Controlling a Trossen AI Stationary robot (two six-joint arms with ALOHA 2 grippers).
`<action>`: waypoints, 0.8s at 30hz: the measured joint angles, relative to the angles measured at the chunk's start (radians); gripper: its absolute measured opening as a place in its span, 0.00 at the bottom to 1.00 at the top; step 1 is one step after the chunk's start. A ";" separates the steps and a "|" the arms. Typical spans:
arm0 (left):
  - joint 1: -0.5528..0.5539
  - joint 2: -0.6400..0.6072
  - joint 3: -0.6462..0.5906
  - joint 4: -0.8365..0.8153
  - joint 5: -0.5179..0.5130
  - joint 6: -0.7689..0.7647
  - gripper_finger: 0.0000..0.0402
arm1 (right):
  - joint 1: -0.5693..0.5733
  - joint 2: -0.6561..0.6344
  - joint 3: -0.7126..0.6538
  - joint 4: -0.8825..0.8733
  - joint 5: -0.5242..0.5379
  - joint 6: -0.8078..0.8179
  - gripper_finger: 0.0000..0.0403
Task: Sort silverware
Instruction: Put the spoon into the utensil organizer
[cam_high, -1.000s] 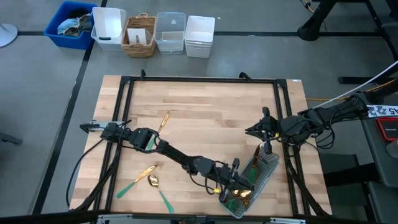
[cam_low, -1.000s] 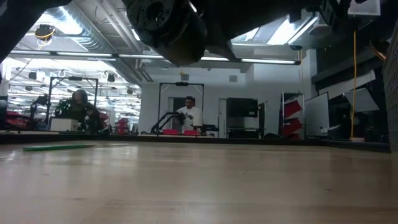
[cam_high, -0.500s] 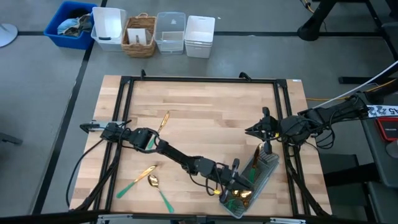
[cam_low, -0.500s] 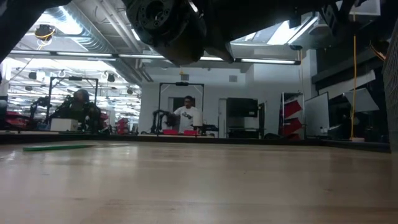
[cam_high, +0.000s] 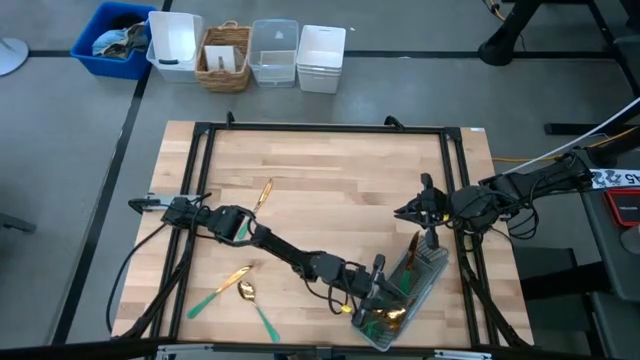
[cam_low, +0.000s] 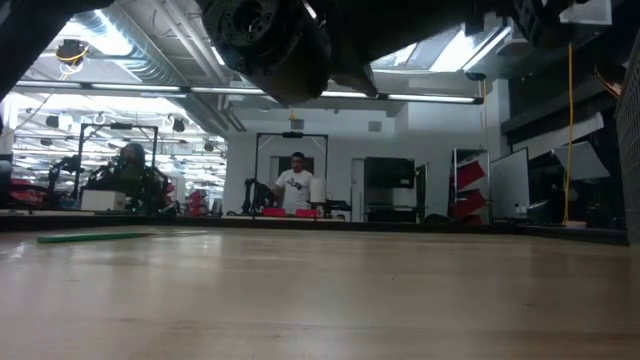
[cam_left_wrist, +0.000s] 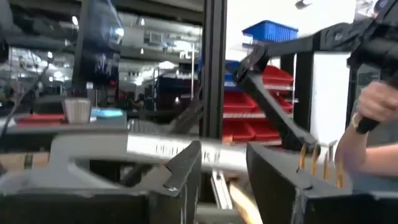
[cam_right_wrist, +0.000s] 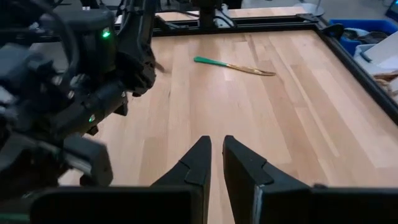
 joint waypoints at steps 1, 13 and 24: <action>0.000 -0.001 0.000 0.012 0.000 0.000 0.30 | 0.000 0.000 0.000 0.000 -0.005 0.000 0.11; 0.033 -0.216 -0.011 -0.499 0.000 0.027 0.28 | 0.000 0.000 0.000 -0.022 -0.015 -0.001 0.11; 0.080 -0.612 -0.011 -1.836 -0.153 -0.458 0.28 | 0.000 0.000 0.000 -0.078 -0.015 -0.004 0.11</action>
